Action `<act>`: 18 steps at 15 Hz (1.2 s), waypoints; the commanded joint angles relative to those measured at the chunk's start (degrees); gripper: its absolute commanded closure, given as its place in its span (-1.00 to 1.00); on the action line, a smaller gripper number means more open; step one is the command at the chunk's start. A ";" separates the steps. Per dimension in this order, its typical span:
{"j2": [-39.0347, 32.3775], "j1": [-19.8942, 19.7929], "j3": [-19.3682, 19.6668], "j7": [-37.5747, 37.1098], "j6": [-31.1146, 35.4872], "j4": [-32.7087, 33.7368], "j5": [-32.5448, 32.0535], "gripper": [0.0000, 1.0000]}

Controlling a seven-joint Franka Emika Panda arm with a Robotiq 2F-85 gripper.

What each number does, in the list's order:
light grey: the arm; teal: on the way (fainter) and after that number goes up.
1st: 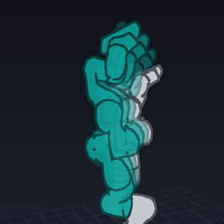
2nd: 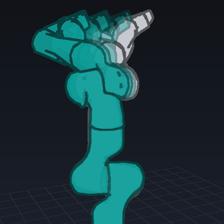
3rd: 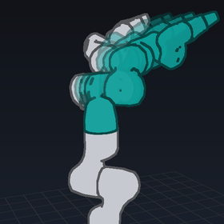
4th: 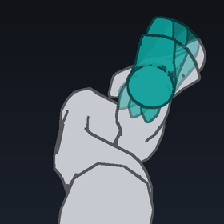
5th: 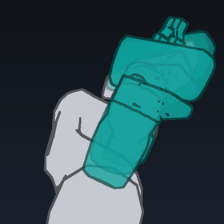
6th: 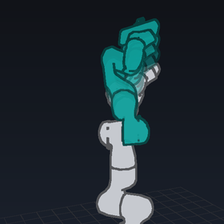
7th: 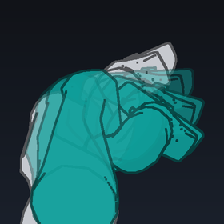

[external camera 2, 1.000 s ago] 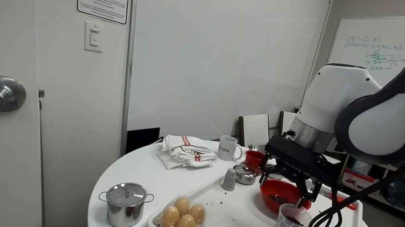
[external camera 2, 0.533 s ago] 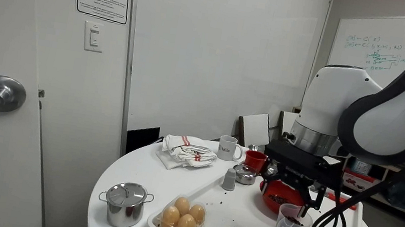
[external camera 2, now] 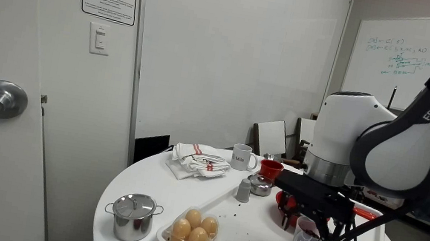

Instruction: Pour some contents of the jug into the red bowl

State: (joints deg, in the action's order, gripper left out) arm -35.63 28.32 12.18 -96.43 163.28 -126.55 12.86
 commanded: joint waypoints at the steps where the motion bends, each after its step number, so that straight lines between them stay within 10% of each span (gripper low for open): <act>1: -1.66 -1.60 -1.40 -2.73 -2.20 2.45 -2.23 -0.05; 3: -1.98 -1.64 -1.61 -2.92 -2.76 2.78 -2.53 0.26; 4: -1.98 -1.74 -1.78 -2.82 -2.88 2.79 -2.73 -0.48; 6: -1.88 -1.97 -2.13 -2.74 -3.32 2.86 -3.09 0.54; 9: -1.67 -2.23 -2.53 -2.63 -3.23 2.65 -3.33 0.88; 11: -1.54 -2.38 -2.72 -2.53 -3.14 2.52 -3.40 0.34; 12: -1.45 -2.41 -2.77 -2.46 -3.14 2.42 -3.48 0.86; 14: -1.26 -2.44 -2.79 -2.39 -3.29 2.28 -3.67 0.86; 15: -1.31 -2.38 -2.72 -2.62 -3.22 2.34 -3.70 0.31; 18: -1.30 -2.57 -2.80 -2.43 -3.35 2.40 -3.80 0.02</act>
State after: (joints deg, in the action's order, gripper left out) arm -37.12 26.96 10.14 -97.24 161.27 -124.98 11.10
